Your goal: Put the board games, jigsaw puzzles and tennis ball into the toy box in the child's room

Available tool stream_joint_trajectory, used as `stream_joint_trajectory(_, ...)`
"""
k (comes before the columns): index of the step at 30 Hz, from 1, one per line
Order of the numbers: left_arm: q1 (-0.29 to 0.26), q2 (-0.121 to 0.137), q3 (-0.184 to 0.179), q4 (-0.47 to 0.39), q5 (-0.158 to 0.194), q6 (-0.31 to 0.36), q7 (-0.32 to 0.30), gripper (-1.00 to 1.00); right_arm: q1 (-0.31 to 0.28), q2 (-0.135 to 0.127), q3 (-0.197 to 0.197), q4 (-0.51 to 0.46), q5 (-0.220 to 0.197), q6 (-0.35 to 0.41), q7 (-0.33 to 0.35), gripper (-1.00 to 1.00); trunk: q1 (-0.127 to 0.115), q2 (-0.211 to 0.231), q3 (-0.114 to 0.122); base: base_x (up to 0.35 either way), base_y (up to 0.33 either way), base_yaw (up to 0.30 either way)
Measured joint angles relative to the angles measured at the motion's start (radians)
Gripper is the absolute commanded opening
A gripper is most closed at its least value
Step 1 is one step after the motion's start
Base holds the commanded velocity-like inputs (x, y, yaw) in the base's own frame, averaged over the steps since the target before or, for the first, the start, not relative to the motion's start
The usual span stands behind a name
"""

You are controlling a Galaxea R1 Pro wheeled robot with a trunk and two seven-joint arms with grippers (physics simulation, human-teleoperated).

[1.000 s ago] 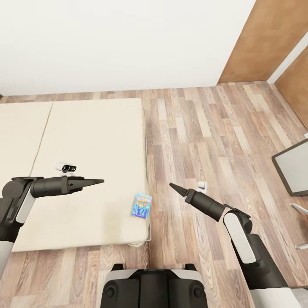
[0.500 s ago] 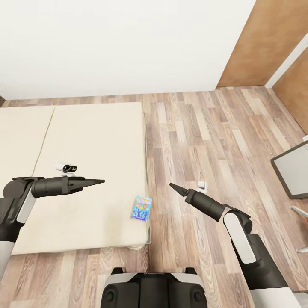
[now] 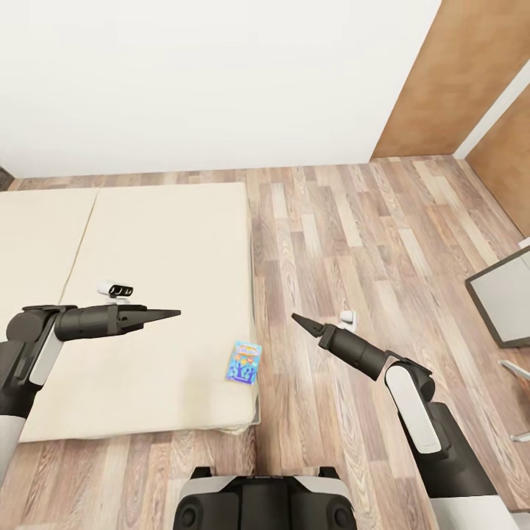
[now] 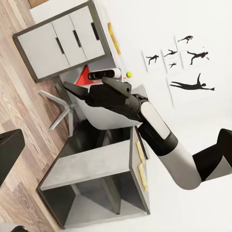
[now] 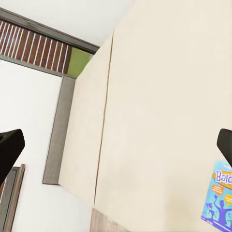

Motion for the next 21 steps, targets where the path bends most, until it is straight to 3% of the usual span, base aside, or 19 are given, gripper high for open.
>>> stream_joint_trajectory(21, 0.002, 0.0, 0.0, 0.0, 0.0, 0.001, 0.0, 1.0, 0.0, 0.001, 0.0, 0.0, 0.0, 0.0, 0.0, 1.0, 0.0, 0.0, 0.035, 0.0, 0.0, 0.065)
